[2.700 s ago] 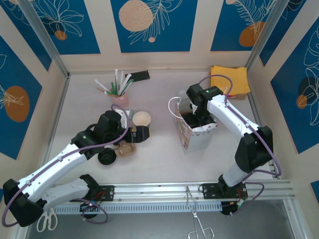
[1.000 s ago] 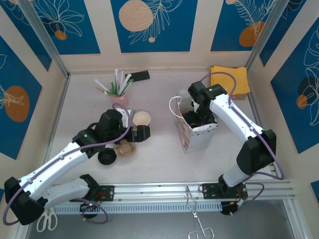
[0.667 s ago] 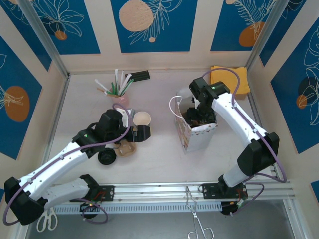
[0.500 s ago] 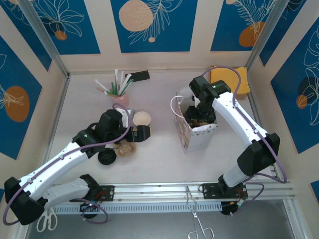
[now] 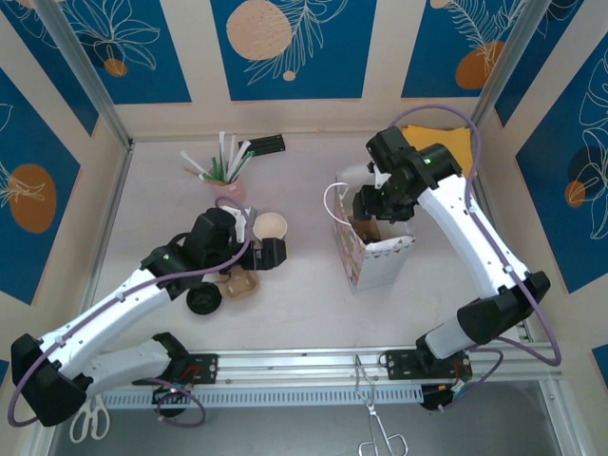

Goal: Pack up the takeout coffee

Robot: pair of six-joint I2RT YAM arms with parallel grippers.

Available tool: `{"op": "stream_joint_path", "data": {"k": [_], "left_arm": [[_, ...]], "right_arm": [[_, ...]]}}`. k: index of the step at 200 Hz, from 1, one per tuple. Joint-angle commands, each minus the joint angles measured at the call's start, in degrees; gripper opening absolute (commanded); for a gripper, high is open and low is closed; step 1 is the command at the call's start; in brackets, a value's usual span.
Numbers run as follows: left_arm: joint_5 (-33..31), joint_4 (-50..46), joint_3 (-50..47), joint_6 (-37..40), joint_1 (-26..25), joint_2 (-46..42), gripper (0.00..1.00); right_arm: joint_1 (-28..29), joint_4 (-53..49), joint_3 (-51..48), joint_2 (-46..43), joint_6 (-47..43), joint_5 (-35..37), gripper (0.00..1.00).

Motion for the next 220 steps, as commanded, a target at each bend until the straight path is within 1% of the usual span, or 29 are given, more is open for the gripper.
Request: {"op": "stream_joint_path", "data": {"k": [1, 25, 38, 56, 76, 88, 92, 98, 109, 134, 168, 194, 220], "left_arm": [[-4.83, -2.87, 3.38, -0.31, -0.64, 0.68, 1.00], [-8.65, -4.86, 5.65, 0.29, -0.63, 1.51, 1.00], [-10.69, -6.71, 7.58, 1.07, -0.52, 2.50, 1.00], [-12.16, -8.81, 10.68, 2.34, -0.39, 4.48, 1.00], [-13.24, -10.46, 13.68, 3.94, -0.32, 6.75, 1.00], [-14.74, -11.80, 15.80, 4.74, -0.18, 8.13, 1.00], [-15.31, -12.36, 16.57, 4.95, -0.04, 8.66, 1.00], [-15.91, -13.18, 17.66, 5.38, 0.13, 9.35, 1.00], [-16.76, -14.28, 19.95, 7.04, 0.32, 10.82, 1.00], [-19.49, -18.16, 26.04, 9.68, 1.58, 14.96, 1.00], [-20.15, -21.60, 32.41, 11.03, 4.81, 20.22, 0.99], [-22.09, -22.08, 35.41, 12.12, 7.89, 22.48, 0.92], [-22.41, -21.21, 36.88, 13.61, 12.19, 23.63, 0.78]], "right_arm": [[0.37, -1.34, 2.38, -3.61, 1.41, 1.01, 0.59], [0.28, -0.21, 4.34, -6.05, 0.94, 0.16, 0.63], [0.26, 0.20, 5.52, -6.92, 0.79, 0.04, 0.67], [0.06, 1.72, 6.19, -8.27, 0.62, -0.77, 0.71], [-0.39, 4.54, 5.94, -9.97, 0.61, -2.16, 0.78], [-0.69, 6.06, 5.67, -10.86, 0.79, -2.88, 0.84], [-0.83, 6.63, 5.52, -11.17, 0.85, -3.15, 0.87], [-0.96, 7.39, 5.13, -11.60, 0.87, -3.80, 0.95], [-1.27, 8.88, 4.46, -12.38, 0.74, -5.30, 1.00], [-1.64, 11.90, 2.07, -13.97, 0.79, -7.67, 0.99], [-1.85, 14.40, 0.49, -14.92, 0.55, -11.04, 0.99], [-1.84, 15.36, 0.54, -15.01, 0.61, -13.01, 0.99], [-1.75, 15.52, 0.88, -14.52, 0.26, -14.55, 0.99]]}}
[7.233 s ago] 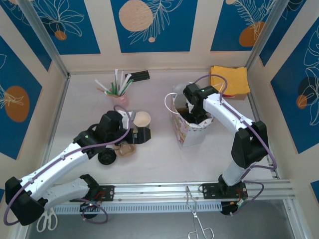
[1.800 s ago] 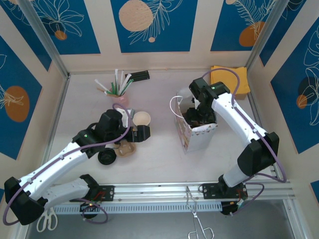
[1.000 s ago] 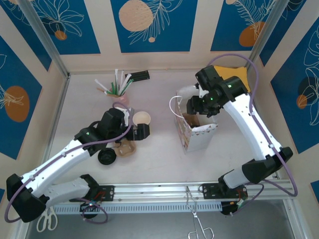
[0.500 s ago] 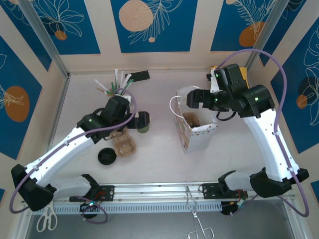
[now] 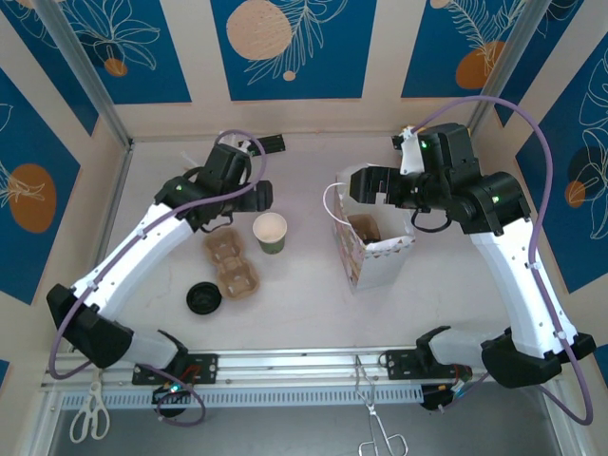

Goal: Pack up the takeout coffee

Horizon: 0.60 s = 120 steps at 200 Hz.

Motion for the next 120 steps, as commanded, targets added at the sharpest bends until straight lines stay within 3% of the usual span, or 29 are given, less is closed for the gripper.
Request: {"op": "stream_joint_path", "data": {"k": [1, 50, 85, 120], "left_arm": [[-2.21, -1.29, 2.66, 2.32, 3.62, 0.71, 0.78], [0.94, 3.73, 5.07, 8.54, 11.44, 3.82, 0.58], [1.98, 4.28, 8.99, 11.56, 15.65, 9.79, 0.49], [2.58, 5.29, 12.27, 13.93, 17.60, 15.37, 0.48]], "right_arm": [[-0.12, 1.33, -0.11, -0.31, -0.37, -3.45, 0.99], [0.32, 2.13, 1.41, 1.21, -0.42, -4.86, 0.99], [0.63, 2.29, 3.45, 2.90, -0.60, -5.11, 0.99], [0.68, 1.84, 5.44, 4.73, -1.02, -4.51, 0.99]]}}
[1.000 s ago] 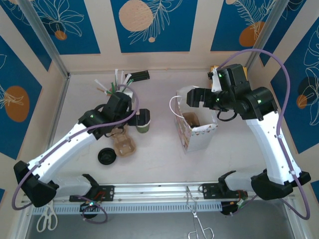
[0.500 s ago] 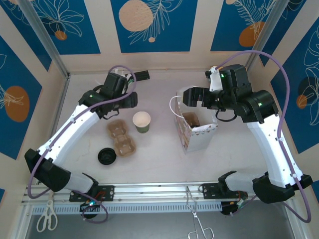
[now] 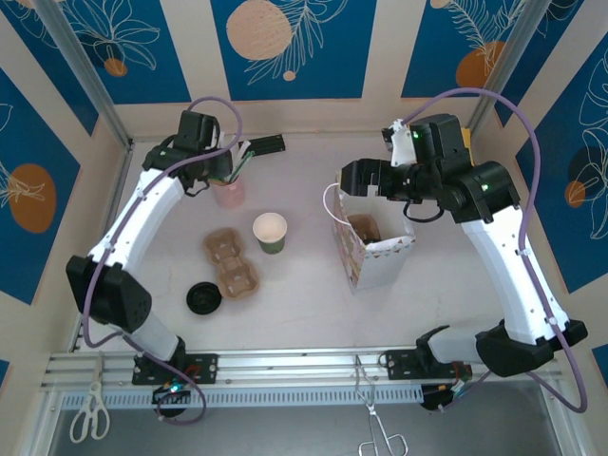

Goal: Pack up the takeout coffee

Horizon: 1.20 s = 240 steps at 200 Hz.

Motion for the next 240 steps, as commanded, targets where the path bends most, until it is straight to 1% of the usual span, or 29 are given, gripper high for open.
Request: {"op": "stream_joint_path", "data": {"k": [1, 15, 26, 35, 62, 76, 86, 97, 110, 121, 135, 149, 154, 202, 240], "left_arm": [[1.40, 1.04, 3.01, 3.53, 1.26, 3.10, 0.48], [1.80, 0.70, 4.28, 4.51, 1.75, 5.40, 0.43], [1.39, -0.08, 5.60, 5.08, 2.03, 7.10, 0.42], [1.09, -0.57, 6.42, 5.42, 2.27, 8.17, 0.39], [-0.28, -0.18, 6.64, 6.61, 2.33, 9.32, 0.37], [-1.52, 0.10, 6.86, 7.61, 2.41, 9.88, 0.31], [-2.31, 0.28, 7.12, 8.20, 2.43, 10.35, 0.30], [-3.18, 0.23, 7.55, 8.91, 2.43, 10.88, 0.25], [-3.92, -0.24, 8.19, 9.18, 2.42, 11.27, 0.21], [-3.92, -0.11, 8.29, 9.35, 2.45, 11.19, 0.13], [-4.37, -0.19, 8.46, 9.56, 2.38, 10.92, 0.05], [-4.75, -0.39, 8.74, 9.91, 2.43, 10.49, 0.02], [-4.88, -0.49, 8.91, 9.99, 2.40, 10.30, 0.00], [-5.50, -2.23, 11.30, 10.58, 2.42, 7.73, 0.00], [-4.96, -5.53, 15.09, 10.42, 2.34, 6.52, 0.00]], "right_arm": [[0.24, 0.19, 2.65, 0.79, -0.99, -1.10, 0.99], [0.22, 0.17, 3.13, 1.39, -1.08, -1.01, 0.99], [0.20, 0.19, 3.50, 1.95, -1.08, -0.98, 0.99], [0.22, 0.19, 3.70, 2.34, -1.23, -1.21, 0.99], [0.19, -0.09, 4.14, 3.45, -1.53, -1.39, 0.99], [0.24, -0.07, 4.23, 3.77, -1.70, -1.34, 0.99], [0.21, -0.07, 4.31, 4.02, -1.89, -1.27, 0.99], [0.21, -0.07, 4.41, 4.21, -2.02, -1.33, 0.99], [0.16, -0.16, 4.50, 4.53, -2.15, -1.33, 0.99], [0.13, -0.21, 4.48, 4.72, -2.15, -1.35, 0.99], [0.07, -0.07, 4.33, 4.77, -2.23, -1.26, 0.99], [-0.04, 0.11, 4.15, 4.82, -2.24, -1.35, 0.99], [-0.05, 0.18, 4.10, 4.87, -2.24, -1.42, 0.99], [-0.23, 0.15, 3.97, 5.05, -2.28, -1.79, 0.99], [-0.34, 0.17, 3.79, 4.73, -2.20, -1.84, 0.99]]}}
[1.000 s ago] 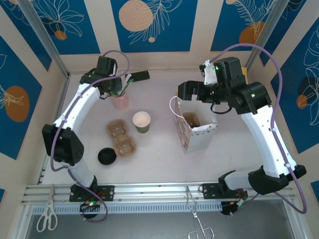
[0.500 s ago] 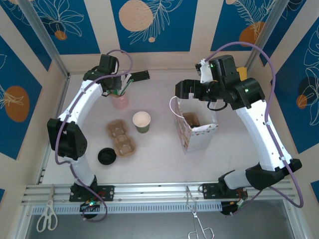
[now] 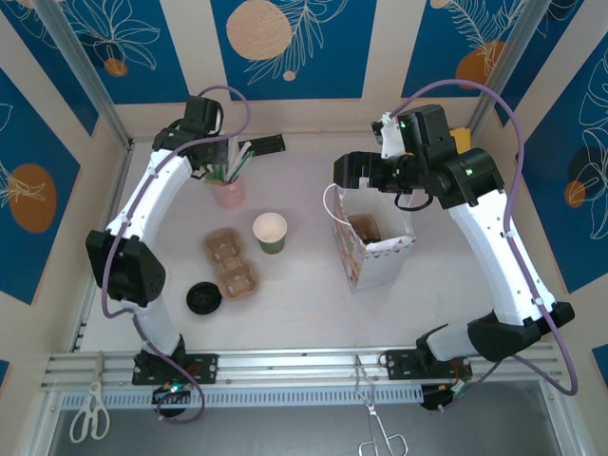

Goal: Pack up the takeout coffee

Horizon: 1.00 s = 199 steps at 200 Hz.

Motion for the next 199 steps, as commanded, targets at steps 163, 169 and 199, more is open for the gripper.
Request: {"op": "stream_joint_path", "data": {"k": [163, 169, 199], "left_arm": [[7.35, -4.25, 7.42, -6.16, -2.42, -21.74, 0.00], [8.75, -3.82, 7.35, -6.90, -2.68, -22.36, 0.00], [16.93, -0.87, 7.25, -11.05, -4.46, -24.64, 0.00]], "right_arm": [[-0.61, 0.57, -3.21, -4.44, 0.05, -0.85, 0.99], [-0.66, 0.42, -3.46, -4.85, 0.12, -0.34, 0.99], [-1.14, 0.11, -5.96, -8.05, 0.89, 1.96, 0.99]]}}
